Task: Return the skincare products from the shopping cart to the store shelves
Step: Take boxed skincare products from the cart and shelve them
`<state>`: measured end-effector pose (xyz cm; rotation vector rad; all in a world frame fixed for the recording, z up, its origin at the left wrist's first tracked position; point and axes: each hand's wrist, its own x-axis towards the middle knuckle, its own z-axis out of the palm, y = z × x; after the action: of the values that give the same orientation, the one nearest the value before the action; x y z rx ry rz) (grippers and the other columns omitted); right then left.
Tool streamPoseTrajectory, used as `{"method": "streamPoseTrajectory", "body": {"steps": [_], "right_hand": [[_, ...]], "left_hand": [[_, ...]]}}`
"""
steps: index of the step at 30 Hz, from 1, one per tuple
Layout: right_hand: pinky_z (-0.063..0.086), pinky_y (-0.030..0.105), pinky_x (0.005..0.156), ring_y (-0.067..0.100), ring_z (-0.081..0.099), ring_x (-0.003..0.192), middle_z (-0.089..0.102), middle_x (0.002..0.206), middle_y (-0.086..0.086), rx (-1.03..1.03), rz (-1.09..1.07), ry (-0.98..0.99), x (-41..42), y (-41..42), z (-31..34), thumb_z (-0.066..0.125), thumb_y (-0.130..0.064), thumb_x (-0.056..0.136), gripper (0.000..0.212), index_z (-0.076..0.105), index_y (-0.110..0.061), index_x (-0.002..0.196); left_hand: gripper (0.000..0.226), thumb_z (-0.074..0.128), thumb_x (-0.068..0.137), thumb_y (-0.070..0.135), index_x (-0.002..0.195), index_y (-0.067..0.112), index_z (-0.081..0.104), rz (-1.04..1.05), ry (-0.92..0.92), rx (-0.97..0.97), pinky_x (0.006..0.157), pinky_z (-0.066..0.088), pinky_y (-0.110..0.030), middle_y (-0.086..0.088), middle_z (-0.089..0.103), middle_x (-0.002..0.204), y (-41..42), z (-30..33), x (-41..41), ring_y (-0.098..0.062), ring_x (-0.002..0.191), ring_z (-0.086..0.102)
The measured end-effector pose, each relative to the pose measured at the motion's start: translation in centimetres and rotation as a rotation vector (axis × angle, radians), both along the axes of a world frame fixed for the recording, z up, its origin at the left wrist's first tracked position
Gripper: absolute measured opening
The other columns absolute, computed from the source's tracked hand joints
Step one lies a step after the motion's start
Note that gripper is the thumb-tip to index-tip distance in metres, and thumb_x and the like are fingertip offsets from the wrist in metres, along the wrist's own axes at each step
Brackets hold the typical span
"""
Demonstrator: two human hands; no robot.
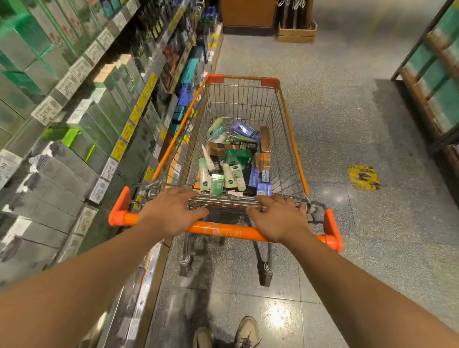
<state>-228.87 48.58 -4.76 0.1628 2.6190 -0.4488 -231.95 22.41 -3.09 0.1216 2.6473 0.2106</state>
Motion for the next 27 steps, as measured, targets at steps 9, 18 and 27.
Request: {"method": "streamPoseTrajectory", "body": {"steps": [9,18,27], "right_hand": [[-0.002,0.065,0.124,0.031,0.010,0.158,0.020,0.171,0.006,-0.023,0.017,-0.026,0.0,0.2,0.2,0.027,-0.074,0.097,0.073,0.027,-0.038,0.161],[-0.002,0.068,0.122,0.034,0.011,0.158,0.020,0.171,0.008,-0.019,0.051,-0.028,0.0,0.5,0.0,0.025,-0.074,0.096,0.074,0.026,-0.038,0.161],[-0.004,0.070,0.121,0.034,0.011,0.158,0.021,0.170,0.009,-0.028,0.059,-0.024,-0.4,0.4,-0.3,0.023,-0.076,0.095,0.076,0.025,-0.038,0.161]], "left_hand": [[0.077,0.041,0.087,0.082,0.156,0.049,0.030,0.022,-0.026,-0.004,0.121,0.026,-0.053,0.013,0.021,0.169,0.2,0.5,0.2,-0.020,0.156,0.016],[0.070,0.045,0.092,0.076,0.155,0.048,0.034,0.023,-0.018,-0.016,0.120,0.026,-0.052,0.012,0.023,0.168,1.0,1.6,0.6,-0.021,0.155,0.021],[0.080,0.035,0.093,0.079,0.160,0.037,0.027,0.064,-0.015,0.029,0.121,0.026,-0.051,0.004,0.028,0.167,0.3,0.6,0.1,-0.025,0.154,0.025]]}}
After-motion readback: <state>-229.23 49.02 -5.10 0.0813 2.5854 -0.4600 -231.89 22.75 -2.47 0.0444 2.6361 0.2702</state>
